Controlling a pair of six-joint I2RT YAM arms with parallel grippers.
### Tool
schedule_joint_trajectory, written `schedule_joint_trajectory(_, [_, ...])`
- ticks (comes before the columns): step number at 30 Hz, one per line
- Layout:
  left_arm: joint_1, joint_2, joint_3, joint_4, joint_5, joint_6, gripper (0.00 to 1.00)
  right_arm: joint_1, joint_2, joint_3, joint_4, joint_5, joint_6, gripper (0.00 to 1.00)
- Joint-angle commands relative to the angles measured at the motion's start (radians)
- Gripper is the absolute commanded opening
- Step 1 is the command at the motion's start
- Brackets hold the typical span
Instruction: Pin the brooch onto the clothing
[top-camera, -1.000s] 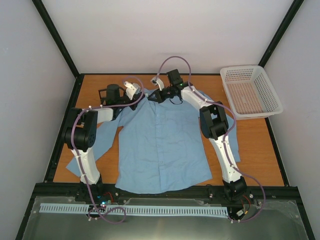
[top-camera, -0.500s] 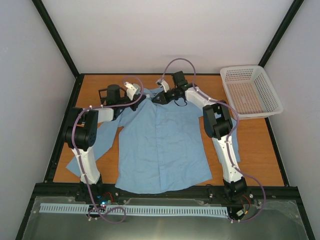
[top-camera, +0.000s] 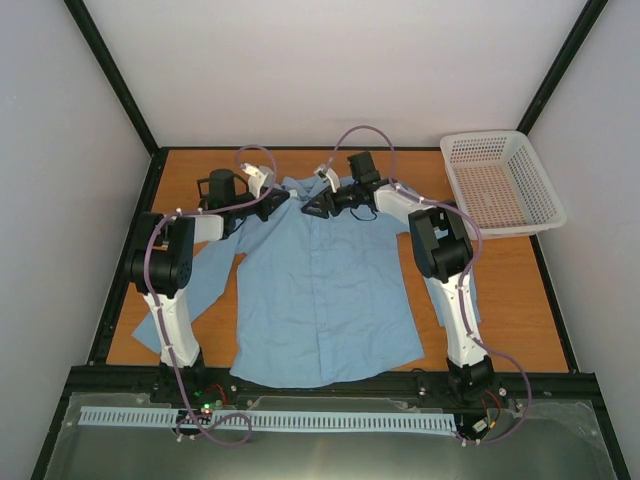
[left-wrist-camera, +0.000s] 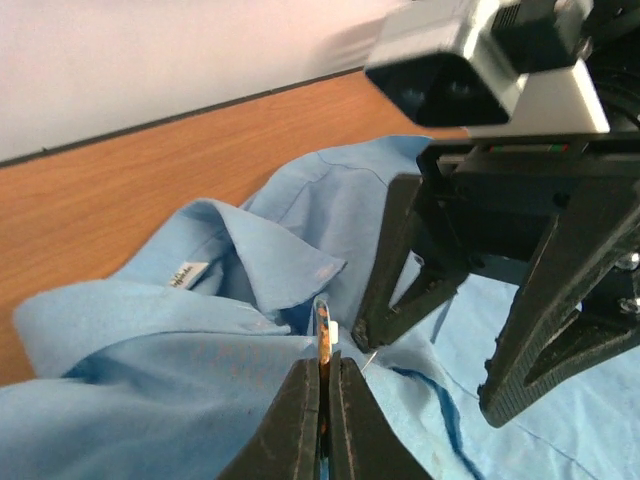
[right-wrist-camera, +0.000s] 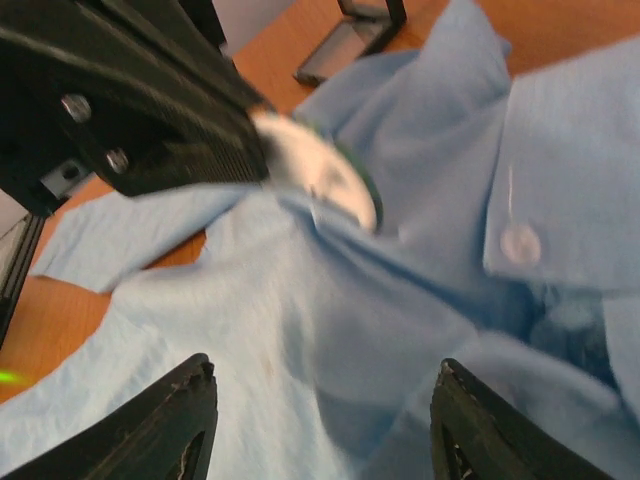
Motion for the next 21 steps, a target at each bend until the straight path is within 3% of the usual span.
schedule_joint_trajectory(1, [0.008, 0.032, 0.029, 0.066, 0.080, -0.118, 0.01, 0.016, 0.002, 0.003, 0.178, -0.022, 0.127, 0.58])
schedule_joint_trajectory(4, [0.009, 0.030, 0.010, 0.125, 0.105, -0.169, 0.01, 0.016, 0.037, 0.026, 0.190, -0.032, 0.165, 0.57])
schedule_joint_trajectory(9, [0.010, 0.035, 0.007, 0.160, 0.121, -0.211, 0.01, 0.018, 0.061, 0.029, 0.205, -0.065, 0.178, 0.41])
schedule_joint_trajectory(21, [0.010, 0.048, -0.008, 0.197, 0.166, -0.253, 0.01, 0.019, 0.093, 0.030, 0.299, -0.089, 0.266, 0.33])
